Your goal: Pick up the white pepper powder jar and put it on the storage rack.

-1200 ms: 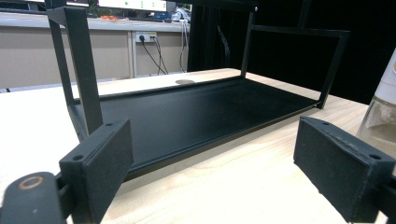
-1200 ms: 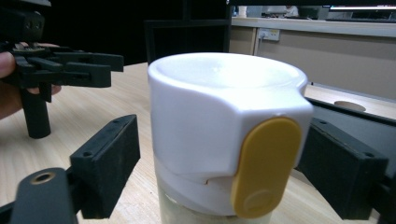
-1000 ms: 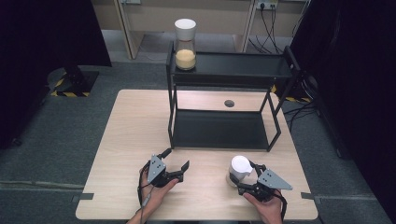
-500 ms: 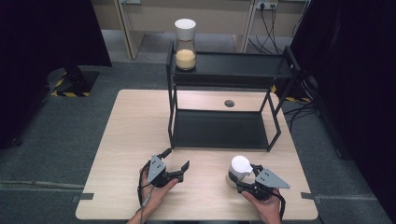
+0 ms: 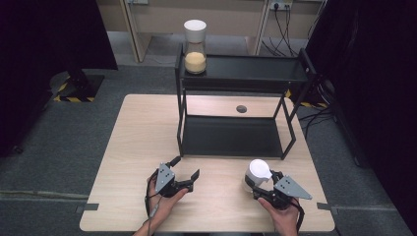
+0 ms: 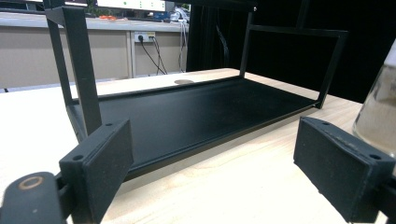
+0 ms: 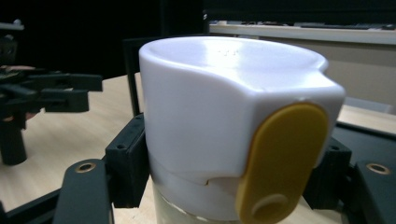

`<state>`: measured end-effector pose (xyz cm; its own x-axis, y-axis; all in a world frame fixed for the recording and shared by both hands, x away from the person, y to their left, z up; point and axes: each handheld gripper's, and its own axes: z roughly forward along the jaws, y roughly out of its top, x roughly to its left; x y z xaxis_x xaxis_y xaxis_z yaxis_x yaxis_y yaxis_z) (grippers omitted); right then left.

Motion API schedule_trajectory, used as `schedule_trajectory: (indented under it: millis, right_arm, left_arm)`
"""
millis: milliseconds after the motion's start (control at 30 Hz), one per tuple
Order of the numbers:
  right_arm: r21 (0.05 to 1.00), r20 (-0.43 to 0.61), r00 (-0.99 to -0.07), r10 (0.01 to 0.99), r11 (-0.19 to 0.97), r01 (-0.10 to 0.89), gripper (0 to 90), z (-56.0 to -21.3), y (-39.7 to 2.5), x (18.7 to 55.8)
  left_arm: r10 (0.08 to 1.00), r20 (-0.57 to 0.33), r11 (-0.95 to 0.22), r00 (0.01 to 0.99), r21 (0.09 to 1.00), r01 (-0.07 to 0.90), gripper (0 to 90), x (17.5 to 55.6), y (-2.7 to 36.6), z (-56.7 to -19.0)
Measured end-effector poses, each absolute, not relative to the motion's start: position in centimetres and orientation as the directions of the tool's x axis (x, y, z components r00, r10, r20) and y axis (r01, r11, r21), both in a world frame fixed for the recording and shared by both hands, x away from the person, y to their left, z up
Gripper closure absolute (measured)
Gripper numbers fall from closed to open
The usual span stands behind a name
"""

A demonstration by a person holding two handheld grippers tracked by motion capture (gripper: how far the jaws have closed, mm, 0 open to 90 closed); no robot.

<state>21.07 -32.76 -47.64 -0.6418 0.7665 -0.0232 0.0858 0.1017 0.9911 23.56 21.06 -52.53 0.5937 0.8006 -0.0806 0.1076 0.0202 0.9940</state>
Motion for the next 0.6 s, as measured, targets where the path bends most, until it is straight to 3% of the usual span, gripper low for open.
schedule_trajectory:
  millis: [600]
  right_arm:
    - [0.996, -0.037, -0.571, 0.820, 0.075, 0.044, 30.7, -44.8, -32.5, 21.0]
  left_arm:
    - [0.797, -0.082, 0.017, 0.599, 0.993, 0.114, 11.4, 23.7, 21.1, -52.4]
